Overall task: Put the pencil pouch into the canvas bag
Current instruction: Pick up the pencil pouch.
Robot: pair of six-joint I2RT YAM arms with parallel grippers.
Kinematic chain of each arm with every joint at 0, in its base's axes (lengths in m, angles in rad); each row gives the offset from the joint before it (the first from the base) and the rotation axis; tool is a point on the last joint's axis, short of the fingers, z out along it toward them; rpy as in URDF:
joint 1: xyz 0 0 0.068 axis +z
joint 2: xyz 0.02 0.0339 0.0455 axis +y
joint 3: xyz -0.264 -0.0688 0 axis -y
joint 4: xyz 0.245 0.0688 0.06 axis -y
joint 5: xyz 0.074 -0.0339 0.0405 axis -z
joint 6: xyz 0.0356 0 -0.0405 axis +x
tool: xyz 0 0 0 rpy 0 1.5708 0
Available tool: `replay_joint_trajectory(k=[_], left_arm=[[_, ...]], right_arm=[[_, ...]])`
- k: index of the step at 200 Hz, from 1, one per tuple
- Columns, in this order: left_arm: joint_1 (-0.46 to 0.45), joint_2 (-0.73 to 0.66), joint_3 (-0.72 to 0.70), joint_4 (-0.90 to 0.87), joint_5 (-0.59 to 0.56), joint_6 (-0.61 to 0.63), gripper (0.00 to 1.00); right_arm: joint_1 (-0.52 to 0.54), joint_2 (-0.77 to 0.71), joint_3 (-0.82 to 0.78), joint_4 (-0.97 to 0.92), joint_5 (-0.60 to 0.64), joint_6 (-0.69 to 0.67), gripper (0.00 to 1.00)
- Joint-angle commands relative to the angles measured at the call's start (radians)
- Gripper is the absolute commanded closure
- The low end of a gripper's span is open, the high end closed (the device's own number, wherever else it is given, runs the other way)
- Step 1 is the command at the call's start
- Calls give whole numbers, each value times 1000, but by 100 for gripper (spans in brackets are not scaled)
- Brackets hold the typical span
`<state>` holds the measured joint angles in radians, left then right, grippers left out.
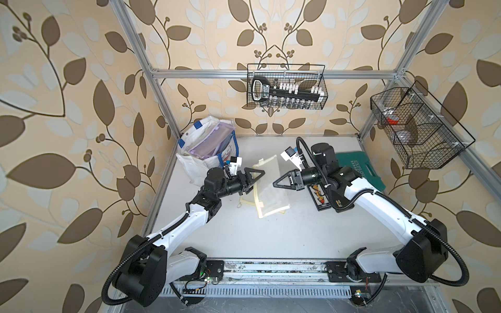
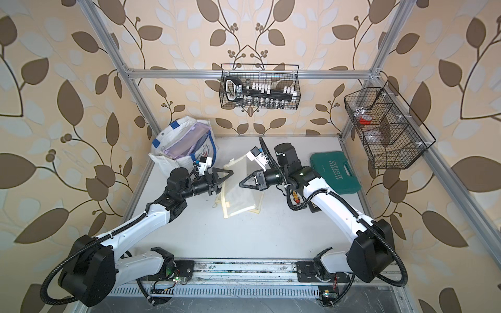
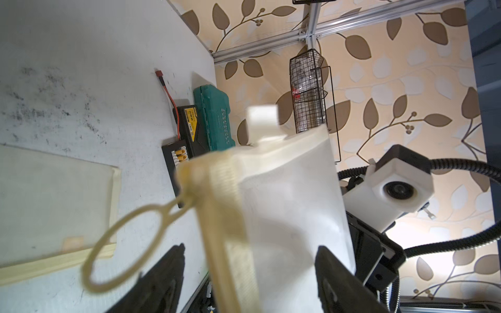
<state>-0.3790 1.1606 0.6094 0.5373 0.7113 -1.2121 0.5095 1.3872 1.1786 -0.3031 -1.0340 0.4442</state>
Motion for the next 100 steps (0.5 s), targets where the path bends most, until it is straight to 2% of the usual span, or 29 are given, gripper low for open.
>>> replay_joint_trajectory(k=[1,18,40,51,60,86,100], left_arm=[[0,-29,-2,116,21,-10,50],[0,-63,1,69,10,15,71],[5,-112,-1,-15,-3,61,92],[9,-137,-1,-64,-12,85,100],[14,-158,11,-122,-20,117,100],[32,-228,122,-433,-88,292,100],[38,-237,258,-680,-180,461,100]], right_arm=[[2,12,38,-19,-3,-15,100],[0,20,51,-44,43,-19,100],[-5,62,87,-121,110,-34,100],[-9,82,103,-146,135,-36,100],[-8,91,114,-158,142,-35,100],[-8,95,149,-197,201,-34,67],[-8,97,182,-246,244,-53,46]])
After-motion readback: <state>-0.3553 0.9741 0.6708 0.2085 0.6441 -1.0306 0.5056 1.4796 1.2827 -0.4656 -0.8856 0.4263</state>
